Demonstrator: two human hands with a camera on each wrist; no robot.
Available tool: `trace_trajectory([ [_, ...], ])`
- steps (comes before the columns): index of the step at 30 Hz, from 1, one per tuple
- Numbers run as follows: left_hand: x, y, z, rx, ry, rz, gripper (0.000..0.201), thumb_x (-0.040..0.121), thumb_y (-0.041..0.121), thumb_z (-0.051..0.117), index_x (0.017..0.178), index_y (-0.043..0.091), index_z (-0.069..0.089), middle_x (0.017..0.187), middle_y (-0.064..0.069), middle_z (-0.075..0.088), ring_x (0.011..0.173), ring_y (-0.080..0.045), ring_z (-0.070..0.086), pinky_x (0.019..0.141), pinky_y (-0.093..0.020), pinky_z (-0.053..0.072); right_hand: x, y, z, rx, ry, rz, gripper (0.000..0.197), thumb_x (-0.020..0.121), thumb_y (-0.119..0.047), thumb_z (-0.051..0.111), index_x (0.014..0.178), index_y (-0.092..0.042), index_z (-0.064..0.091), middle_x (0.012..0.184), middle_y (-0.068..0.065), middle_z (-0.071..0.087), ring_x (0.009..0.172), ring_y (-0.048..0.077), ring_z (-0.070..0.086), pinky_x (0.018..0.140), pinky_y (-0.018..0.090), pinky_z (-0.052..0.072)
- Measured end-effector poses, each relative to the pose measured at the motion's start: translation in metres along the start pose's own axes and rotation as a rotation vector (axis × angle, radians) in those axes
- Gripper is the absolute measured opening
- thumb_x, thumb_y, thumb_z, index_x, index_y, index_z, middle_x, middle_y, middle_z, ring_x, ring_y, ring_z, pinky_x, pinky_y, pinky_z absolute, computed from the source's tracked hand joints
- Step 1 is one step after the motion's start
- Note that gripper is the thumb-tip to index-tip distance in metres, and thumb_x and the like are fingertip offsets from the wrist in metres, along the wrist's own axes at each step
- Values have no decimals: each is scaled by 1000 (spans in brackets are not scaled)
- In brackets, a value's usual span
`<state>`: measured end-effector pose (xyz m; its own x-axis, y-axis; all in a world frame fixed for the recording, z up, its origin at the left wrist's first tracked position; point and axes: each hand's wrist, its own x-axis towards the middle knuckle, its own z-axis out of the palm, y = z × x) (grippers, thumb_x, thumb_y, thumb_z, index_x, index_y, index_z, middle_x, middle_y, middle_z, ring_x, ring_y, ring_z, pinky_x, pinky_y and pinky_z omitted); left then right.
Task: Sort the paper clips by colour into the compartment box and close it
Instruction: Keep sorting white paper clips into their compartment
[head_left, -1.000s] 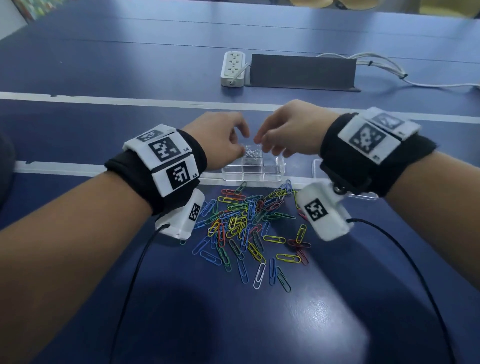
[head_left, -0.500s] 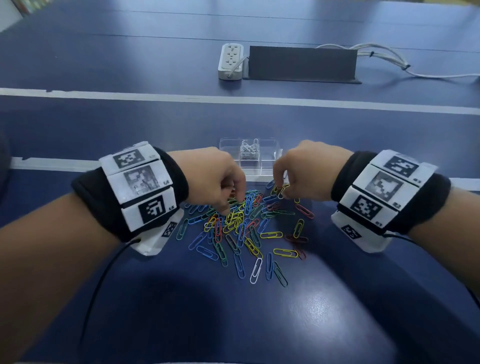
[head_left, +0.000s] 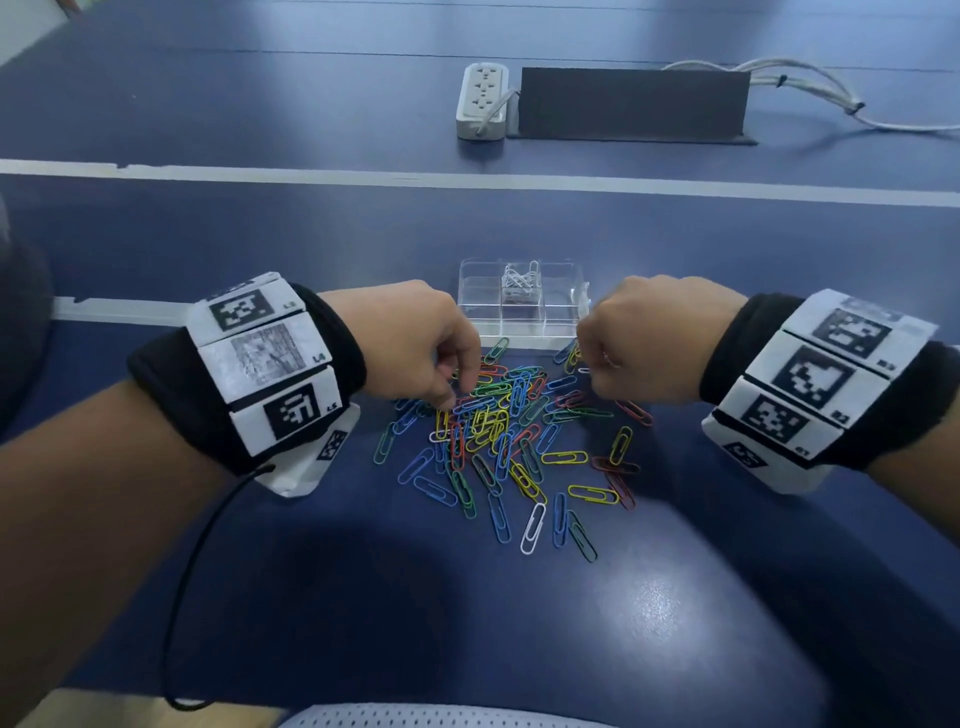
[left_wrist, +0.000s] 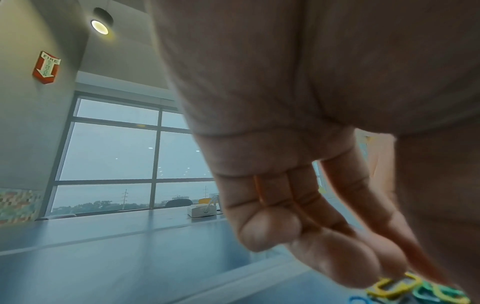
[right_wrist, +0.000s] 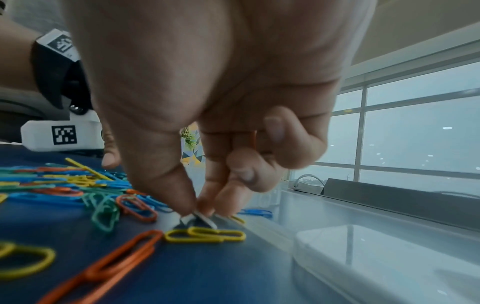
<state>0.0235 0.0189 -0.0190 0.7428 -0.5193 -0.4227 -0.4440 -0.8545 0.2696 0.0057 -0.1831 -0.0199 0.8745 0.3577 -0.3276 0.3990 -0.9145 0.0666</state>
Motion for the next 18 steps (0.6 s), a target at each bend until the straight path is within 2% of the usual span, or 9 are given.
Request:
trace_trajectory([
  [3, -4, 4, 3, 43, -24, -22, 17, 69, 38, 77, 79, 26, 72, 69, 6, 65, 58, -1, 52, 54, -18, 39, 1, -2, -2, 130, 52, -16, 15, 77, -27, 53, 69, -16, 57, 70, 6, 59, 71, 31, 55, 64, 32, 49],
  [5, -6, 6, 5, 104, -43, -37, 22, 66, 41, 78, 75, 23, 71, 62, 8, 60, 56, -1, 50, 54, -19, 40, 1, -6, -5, 207, 61, -35, 14, 76, -27, 56, 65, -19, 53, 58, -2, 51, 65, 27, 48, 68, 32, 51],
  [7, -7, 6, 7, 162, -55, -35, 21, 66, 40, 77, 72, 22, 68, 56, 10, 54, 54, -1, 48, 54, -19, 39, -2, -13, -6, 256, 50, -65, 12, 75, -26, 58, 65, -22, 53, 55, -9, 47, 64, 24, 47, 67, 31, 50],
  [9, -8, 6, 9, 205, -47, -26, 16, 68, 39, 75, 72, 26, 67, 53, 12, 51, 54, 0, 47, 56, -20, 39, -3, -20, -4, 275, 62, -98, 8, 77, -24, 56, 76, -21, 64, 53, -12, 44, 66, 23, 48, 67, 26, 46],
  [12, -12, 5, 10, 208, -32, -13, 6, 73, 33, 70, 75, 27, 69, 52, 13, 49, 55, 0, 47, 63, -22, 44, -3, -25, -2, 306, 75, -130, 24, 81, -19, 50, 92, -20, 71, 54, -14, 43, 68, 22, 48, 73, 26, 49],
  [15, -16, 2, 11, 163, -55, -4, 4, 75, 27, 64, 71, 27, 65, 57, 10, 57, 55, 0, 50, 65, -20, 46, -1, -26, -3, 335, 101, -126, 27, 83, -18, 47, 94, -22, 72, 57, -12, 46, 71, 21, 49, 72, 26, 45],
  [18, -19, -1, 8, 94, -27, -11, 5, 75, 29, 65, 71, 26, 65, 65, 7, 67, 54, 2, 53, 62, -18, 46, 0, -24, -5, 370, 103, -108, 27, 84, -17, 47, 93, -24, 72, 72, -7, 55, 73, 16, 48, 71, 21, 37],
])
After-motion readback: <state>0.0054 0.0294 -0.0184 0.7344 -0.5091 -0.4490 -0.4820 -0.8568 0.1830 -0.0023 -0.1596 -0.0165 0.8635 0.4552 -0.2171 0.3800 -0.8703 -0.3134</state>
